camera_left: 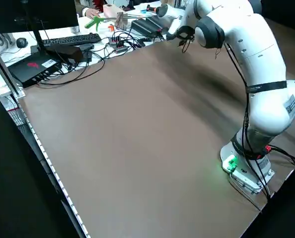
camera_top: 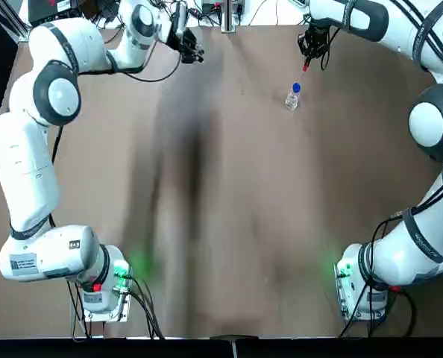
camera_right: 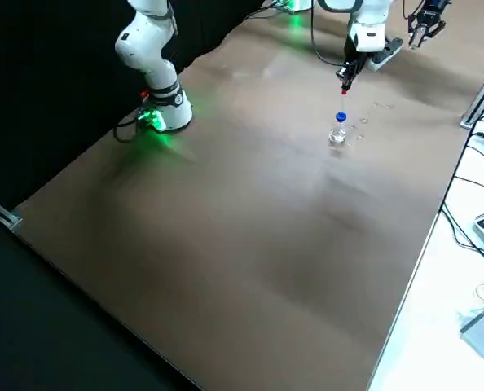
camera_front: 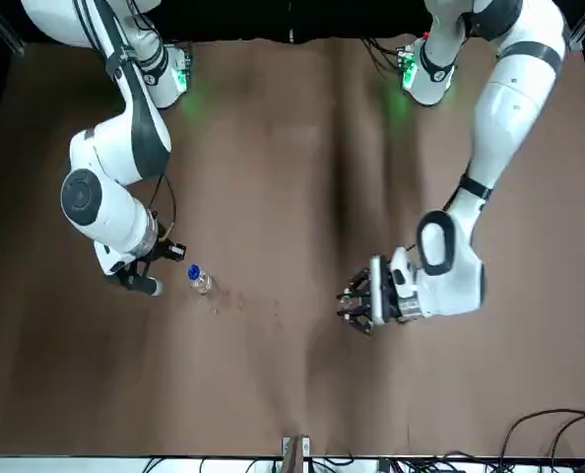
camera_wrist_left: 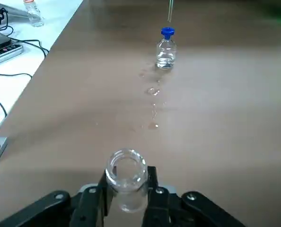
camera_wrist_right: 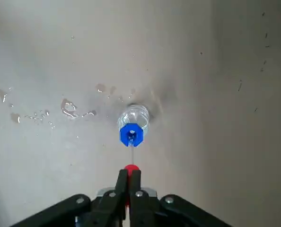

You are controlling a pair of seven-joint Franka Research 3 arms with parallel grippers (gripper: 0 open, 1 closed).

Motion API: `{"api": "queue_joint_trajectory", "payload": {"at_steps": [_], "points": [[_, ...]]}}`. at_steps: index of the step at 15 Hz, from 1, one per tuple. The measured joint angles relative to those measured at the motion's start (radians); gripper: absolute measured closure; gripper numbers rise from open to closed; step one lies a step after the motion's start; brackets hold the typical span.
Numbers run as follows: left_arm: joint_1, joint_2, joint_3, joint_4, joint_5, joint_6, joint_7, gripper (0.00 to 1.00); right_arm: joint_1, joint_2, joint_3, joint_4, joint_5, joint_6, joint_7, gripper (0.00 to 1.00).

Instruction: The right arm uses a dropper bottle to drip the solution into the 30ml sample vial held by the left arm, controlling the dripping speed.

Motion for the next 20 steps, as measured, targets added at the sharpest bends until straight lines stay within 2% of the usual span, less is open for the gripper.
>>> {"api": "queue_joint_trajectory", "payload": {"at_steps": [4,13,20], "points": [[0.082,0.0,-0.009,-0.005,0.0,-0.061,0.064,0.69,0.0,0.009,0.0,0.0,-0.001,0.016,0.0,0.96],[0.119,0.001,-0.01,-0.028,0.0,-0.062,0.065,0.69,0.0,0.026,0.004,0.0,-0.001,0.023,0.0,0.96],[0.205,0.001,-0.01,-0.067,0.0,-0.065,0.106,0.69,0.0,0.047,0.002,0.0,-0.001,0.037,0.0,0.96]]}}
